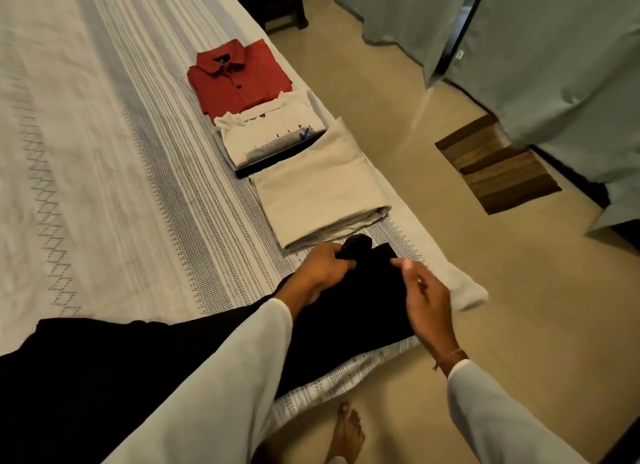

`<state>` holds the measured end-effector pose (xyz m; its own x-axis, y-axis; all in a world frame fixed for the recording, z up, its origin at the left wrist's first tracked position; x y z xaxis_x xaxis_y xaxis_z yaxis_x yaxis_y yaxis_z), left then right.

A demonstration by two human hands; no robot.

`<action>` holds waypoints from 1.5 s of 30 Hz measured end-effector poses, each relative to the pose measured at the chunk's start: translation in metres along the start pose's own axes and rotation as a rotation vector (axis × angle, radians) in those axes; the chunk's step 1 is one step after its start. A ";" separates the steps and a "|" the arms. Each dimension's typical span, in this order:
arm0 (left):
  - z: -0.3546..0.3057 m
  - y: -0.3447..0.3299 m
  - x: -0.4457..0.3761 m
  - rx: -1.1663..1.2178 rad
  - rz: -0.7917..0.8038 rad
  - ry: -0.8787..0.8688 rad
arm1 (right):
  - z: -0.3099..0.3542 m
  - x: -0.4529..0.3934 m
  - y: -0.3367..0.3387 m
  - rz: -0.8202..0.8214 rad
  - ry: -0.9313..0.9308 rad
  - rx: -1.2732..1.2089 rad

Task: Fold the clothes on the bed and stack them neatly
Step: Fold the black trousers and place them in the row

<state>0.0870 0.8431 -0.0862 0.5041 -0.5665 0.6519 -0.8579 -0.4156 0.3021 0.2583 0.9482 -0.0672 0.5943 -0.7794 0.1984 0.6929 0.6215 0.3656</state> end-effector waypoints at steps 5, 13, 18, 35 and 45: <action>-0.018 0.049 0.039 0.499 0.026 -0.042 | -0.060 -0.046 0.005 0.126 -0.337 0.756; -0.031 0.130 0.100 0.945 0.110 0.032 | -0.019 -0.060 -0.013 0.346 -0.068 0.316; -0.048 0.168 0.117 1.060 -0.009 -0.087 | 0.002 -0.057 0.018 0.058 0.178 0.461; -0.069 0.167 0.118 0.943 -0.047 -0.090 | 0.019 -0.063 0.069 0.796 0.003 0.375; -0.072 0.095 0.089 0.781 -0.002 0.072 | -0.057 -0.067 0.031 0.189 -0.305 0.672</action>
<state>0.0435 0.8044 0.0504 0.4748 -0.5287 0.7036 -0.5251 -0.8117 -0.2557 0.2630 1.0241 -0.1213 0.4714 -0.7129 0.5192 0.1352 0.6402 0.7562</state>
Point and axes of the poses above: each hand's wrist, its own x-axis away from the middle knuckle, its own y-axis out of the back of the hand, z = x × y, the point moved 8 cm from there along -x, towards the middle knuckle, and after that the axes turned 1 degree about x, right-handed, at the moved point
